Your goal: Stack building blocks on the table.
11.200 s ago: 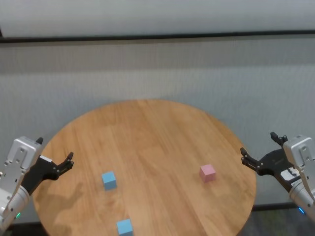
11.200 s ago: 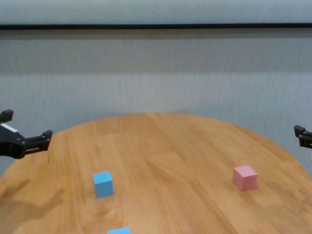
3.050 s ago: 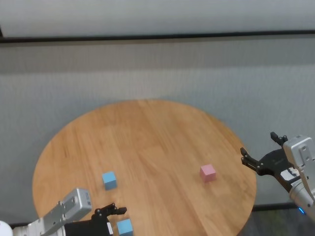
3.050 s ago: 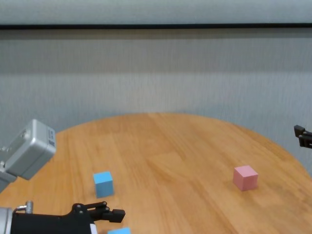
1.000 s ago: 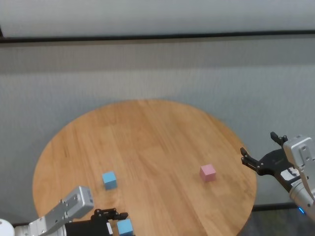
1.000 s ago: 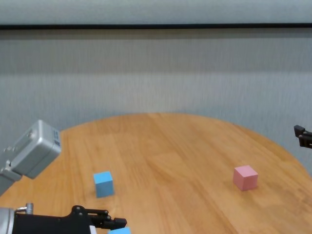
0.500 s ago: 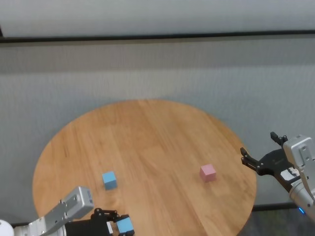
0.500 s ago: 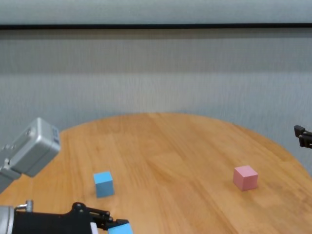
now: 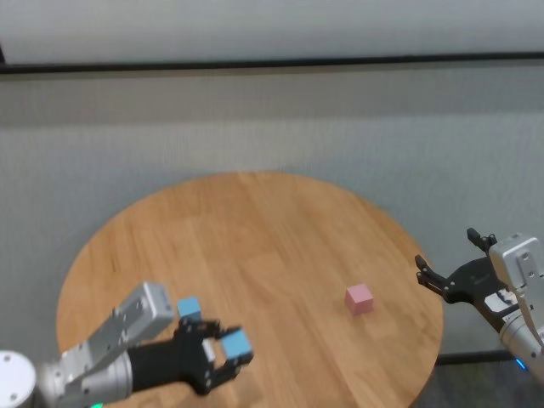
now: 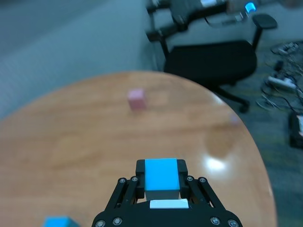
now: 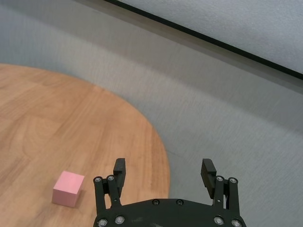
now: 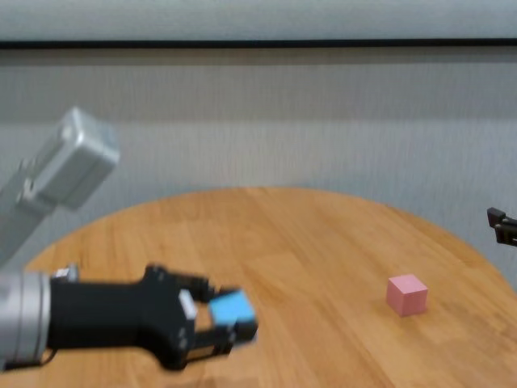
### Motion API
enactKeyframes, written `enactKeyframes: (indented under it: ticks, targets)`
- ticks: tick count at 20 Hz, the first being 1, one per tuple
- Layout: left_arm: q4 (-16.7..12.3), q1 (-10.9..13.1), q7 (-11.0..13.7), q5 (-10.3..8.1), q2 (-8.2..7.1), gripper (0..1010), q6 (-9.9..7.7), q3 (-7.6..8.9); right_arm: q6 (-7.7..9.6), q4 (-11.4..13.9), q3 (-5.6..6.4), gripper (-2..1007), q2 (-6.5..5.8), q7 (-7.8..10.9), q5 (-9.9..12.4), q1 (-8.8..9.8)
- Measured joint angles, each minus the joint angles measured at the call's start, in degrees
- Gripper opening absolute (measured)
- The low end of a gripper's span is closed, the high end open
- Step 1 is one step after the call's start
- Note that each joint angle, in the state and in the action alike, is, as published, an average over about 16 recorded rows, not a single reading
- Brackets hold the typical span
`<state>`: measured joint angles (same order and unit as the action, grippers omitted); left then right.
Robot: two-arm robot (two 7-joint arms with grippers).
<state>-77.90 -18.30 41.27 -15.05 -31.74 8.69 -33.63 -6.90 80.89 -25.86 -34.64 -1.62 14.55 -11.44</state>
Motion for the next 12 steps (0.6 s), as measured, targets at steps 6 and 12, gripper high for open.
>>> enactKeyframes:
  ticks: [6,12]
  targets:
    - [-0.34,-2.28,-2.34,0.06,2.74,404,-1.52,0.62,0.00,0.00,0.00,1004,0.00,0.00,0.00,0.00]
    - [2.48,-5.34,-4.18,1.00,6.32,404,-2.64,0.37,0.00,0.00,0.00,1004,0.00,0.00,0.00,0.00]
